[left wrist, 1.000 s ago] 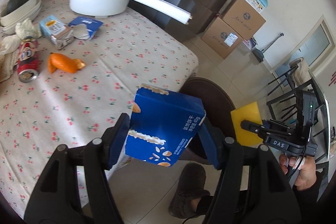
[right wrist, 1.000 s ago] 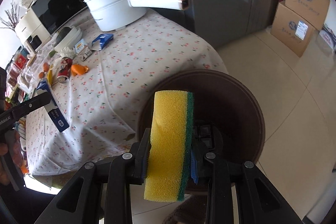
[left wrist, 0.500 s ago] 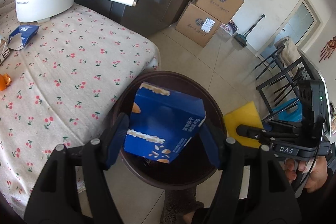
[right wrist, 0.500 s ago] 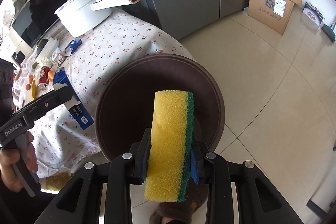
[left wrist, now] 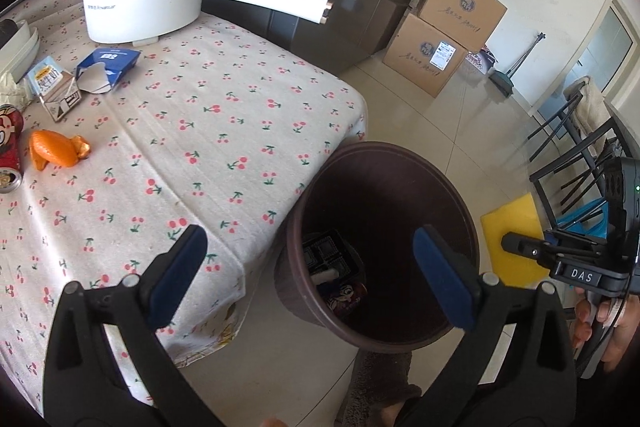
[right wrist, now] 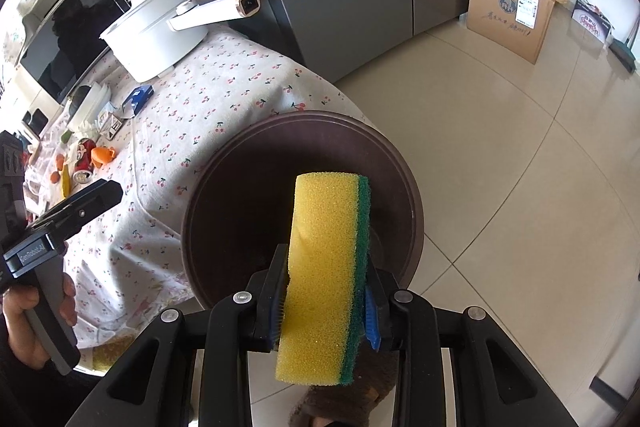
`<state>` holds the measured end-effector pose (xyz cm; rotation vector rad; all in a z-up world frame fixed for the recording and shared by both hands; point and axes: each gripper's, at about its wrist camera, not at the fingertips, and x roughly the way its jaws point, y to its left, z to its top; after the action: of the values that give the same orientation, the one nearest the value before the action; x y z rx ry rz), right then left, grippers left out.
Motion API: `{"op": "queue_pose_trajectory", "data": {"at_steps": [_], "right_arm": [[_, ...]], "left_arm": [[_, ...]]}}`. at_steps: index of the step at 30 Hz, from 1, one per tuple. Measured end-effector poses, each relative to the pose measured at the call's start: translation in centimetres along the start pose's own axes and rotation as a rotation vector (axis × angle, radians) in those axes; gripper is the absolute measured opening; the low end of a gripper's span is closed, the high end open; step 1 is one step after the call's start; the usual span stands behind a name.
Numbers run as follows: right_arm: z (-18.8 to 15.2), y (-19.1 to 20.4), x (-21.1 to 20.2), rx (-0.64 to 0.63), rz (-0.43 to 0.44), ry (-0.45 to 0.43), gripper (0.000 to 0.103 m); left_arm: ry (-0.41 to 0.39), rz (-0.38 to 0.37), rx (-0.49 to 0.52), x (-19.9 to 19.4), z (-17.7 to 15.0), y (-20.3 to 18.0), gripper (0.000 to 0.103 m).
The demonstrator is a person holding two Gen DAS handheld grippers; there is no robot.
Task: Collect trash
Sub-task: 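Carry the box and sponge over the brown bin and open both tools, then move both tools back over the table toward the cartoon-printed can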
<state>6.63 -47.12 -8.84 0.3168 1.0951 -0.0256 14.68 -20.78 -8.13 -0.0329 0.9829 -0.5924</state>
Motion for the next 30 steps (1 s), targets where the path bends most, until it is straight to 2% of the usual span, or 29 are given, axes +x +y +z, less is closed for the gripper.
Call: {"op": "queue_pose_trajectory", "data": {"at_steps": [2, 3, 4, 5, 9, 12, 16, 21, 25, 30], "right_arm": [[0.1, 0.2, 0.0, 0.007, -0.004, -0.011, 0.037], [0.3, 0.3, 0.0, 0.014, -0.003, -0.012, 0.043], [0.3, 0.4, 0.0, 0.023, -0.004, -0.013, 0.065], [0.4, 0.5, -0.1, 0.037, -0.008, -0.021, 0.080], [0.8, 1.3, -0.4, 0.055, 0.012, -0.030, 0.082], [1.3, 2.4, -0.3, 0.055, -0.006, -0.030, 0.082], [2.5, 4.4, -0.7, 0.059, -0.026, -0.080, 0.082], [3.7, 7.4, -0.5, 0.057, -0.040, -0.121, 0.084], [4.9, 11.1, 0.5, -0.005, -0.062, -0.119, 0.084], [5.8, 16.9, 1.6, -0.119, -0.012, -0.114, 0.084]], "left_arm": [[0.002, 0.012, -0.005, -0.6, -0.1, 0.5, 0.102], [0.005, 0.019, -0.007, -0.8, -0.2, 0.8, 0.102], [0.008, 0.027, -0.009, -1.2, -0.3, 1.1, 0.102], [0.011, 0.034, -0.011, -1.6, -0.5, 1.4, 0.102], [0.026, 0.078, 0.006, -3.5, -1.2, 2.6, 0.102], [0.030, 0.132, 0.048, -5.3, -1.8, 4.1, 0.102], [-0.001, 0.213, 0.075, -8.3, -2.5, 7.2, 0.102], [-0.046, 0.311, 0.030, -10.9, -2.9, 11.9, 0.102], [-0.054, 0.338, -0.017, -12.0, -2.8, 14.9, 0.102], [-0.050, 0.353, -0.100, -12.7, -2.6, 17.8, 0.102]]}}
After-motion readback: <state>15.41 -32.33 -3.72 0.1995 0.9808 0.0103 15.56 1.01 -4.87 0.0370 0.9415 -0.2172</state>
